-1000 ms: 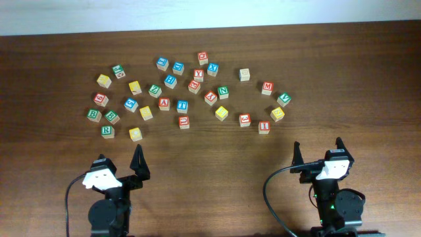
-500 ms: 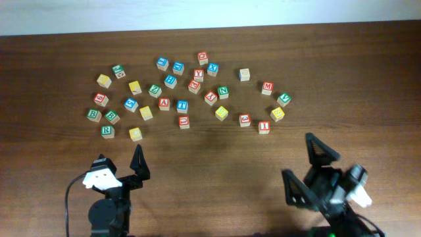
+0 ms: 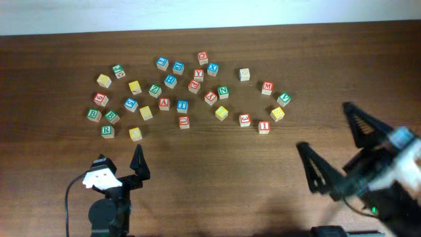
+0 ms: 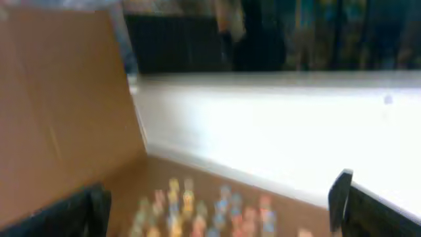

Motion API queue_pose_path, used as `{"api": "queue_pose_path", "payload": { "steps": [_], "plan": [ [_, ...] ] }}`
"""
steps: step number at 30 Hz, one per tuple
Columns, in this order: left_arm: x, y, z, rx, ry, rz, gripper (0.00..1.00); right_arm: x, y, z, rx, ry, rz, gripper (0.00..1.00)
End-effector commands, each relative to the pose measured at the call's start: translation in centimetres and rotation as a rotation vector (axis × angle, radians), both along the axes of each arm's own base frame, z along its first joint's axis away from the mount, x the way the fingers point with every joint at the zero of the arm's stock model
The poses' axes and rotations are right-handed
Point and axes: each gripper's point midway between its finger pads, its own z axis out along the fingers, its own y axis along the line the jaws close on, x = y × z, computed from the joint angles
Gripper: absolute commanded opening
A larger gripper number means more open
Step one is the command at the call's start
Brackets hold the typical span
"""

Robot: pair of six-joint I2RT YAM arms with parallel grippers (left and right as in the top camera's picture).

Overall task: Spell out ICRA
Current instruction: 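Move the right gripper over the red-lettered I block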

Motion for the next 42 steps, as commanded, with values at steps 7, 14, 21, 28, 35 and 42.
{"api": "queue_pose_path", "payload": {
  "steps": [7,14,21,28,35,42],
  "plan": [
    [0.0,0.2,-0.2,0.016,0.001,0.011,0.99,11.1,3.1,-11.1,-0.354,0.698,0.092,0.98],
    [0.0,0.2,-0.2,0.016,0.001,0.011,0.99,13.4,9.0,-17.9,-0.469,0.901,0.235,0.98],
    [0.0,0.2,-0.2,0.016,0.001,0.011,0.99,14.4,6.2,-22.7,-0.551,1.099,0.045,0.98],
    [0.0,0.2,-0.2,0.016,0.001,0.011,0.99,14.0,1.6,-30.1,-0.661,1.383,-0.283,0.98],
    [0.0,0.2,-0.2,0.016,0.001,0.011,0.99,13.2,1.0,-36.3,-0.759,1.531,-0.290,0.98],
    [0.0,0.2,-0.2,0.016,0.001,0.011,0.99,13.7,2.1,-36.7,-0.708,1.526,-0.249,0.98]
  ]
}}
